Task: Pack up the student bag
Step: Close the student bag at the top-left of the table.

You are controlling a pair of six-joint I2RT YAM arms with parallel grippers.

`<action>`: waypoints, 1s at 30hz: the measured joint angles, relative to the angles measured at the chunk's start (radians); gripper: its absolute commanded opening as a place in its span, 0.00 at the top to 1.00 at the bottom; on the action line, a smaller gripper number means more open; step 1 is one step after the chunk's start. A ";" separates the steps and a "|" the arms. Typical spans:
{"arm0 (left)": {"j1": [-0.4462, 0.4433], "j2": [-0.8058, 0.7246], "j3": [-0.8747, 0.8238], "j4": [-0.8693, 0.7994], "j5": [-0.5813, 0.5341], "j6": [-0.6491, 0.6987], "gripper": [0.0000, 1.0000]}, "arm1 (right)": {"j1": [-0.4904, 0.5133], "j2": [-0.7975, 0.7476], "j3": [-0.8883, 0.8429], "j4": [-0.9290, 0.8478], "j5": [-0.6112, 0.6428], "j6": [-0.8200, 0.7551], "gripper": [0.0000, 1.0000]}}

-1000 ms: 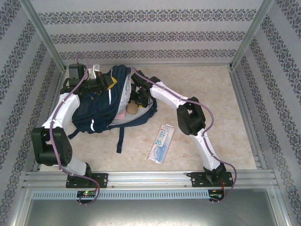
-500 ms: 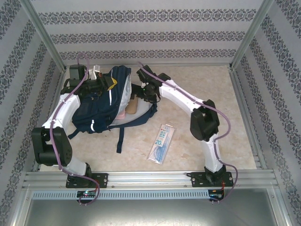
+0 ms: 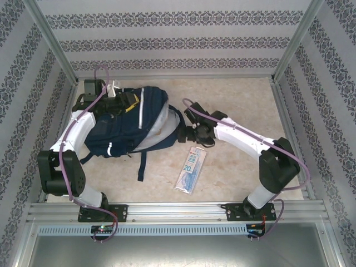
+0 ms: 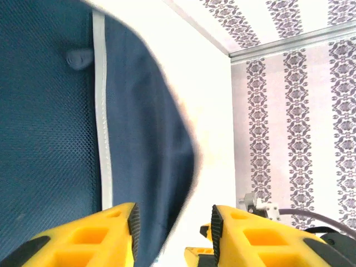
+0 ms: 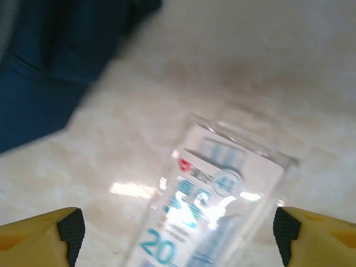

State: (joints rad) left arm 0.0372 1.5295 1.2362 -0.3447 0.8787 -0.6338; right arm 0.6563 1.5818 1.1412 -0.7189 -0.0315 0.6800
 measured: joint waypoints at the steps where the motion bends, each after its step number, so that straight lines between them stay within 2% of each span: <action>1: -0.002 -0.003 -0.002 -0.003 -0.009 0.001 0.55 | -0.003 -0.014 -0.032 0.006 -0.003 -0.007 0.18; 7: -0.045 -0.073 -0.070 -0.027 -0.085 -0.019 0.60 | -0.067 -0.021 -0.108 0.061 -0.055 -0.077 0.30; 10: -0.119 -0.132 -0.116 -0.047 -0.137 -0.035 0.73 | -0.124 -0.013 -0.117 0.097 -0.084 -0.114 0.32; 12: -0.198 -0.182 -0.167 -0.059 -0.181 -0.056 0.76 | -0.161 -0.004 -0.119 0.120 -0.102 -0.146 0.34; 16: -0.357 -0.278 -0.293 -0.068 -0.283 -0.114 0.77 | -0.226 0.039 -0.120 0.164 -0.166 -0.206 0.35; 23: -0.603 -0.425 -0.505 -0.061 -0.499 -0.291 0.79 | -0.305 0.165 -0.120 0.238 -0.295 -0.242 0.38; 27: -0.750 -0.403 -0.523 -0.060 -0.599 -0.367 0.79 | -0.312 0.182 -0.121 0.262 -0.340 -0.241 0.42; 30: -0.791 -0.362 -0.503 -0.060 -0.648 -0.389 0.79 | -0.307 0.186 -0.129 0.283 -0.351 -0.242 0.44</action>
State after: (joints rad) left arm -0.7540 1.1679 0.7330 -0.4046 0.2306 -1.0229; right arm 0.3489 1.7679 1.0119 -0.4362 -0.3828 0.4377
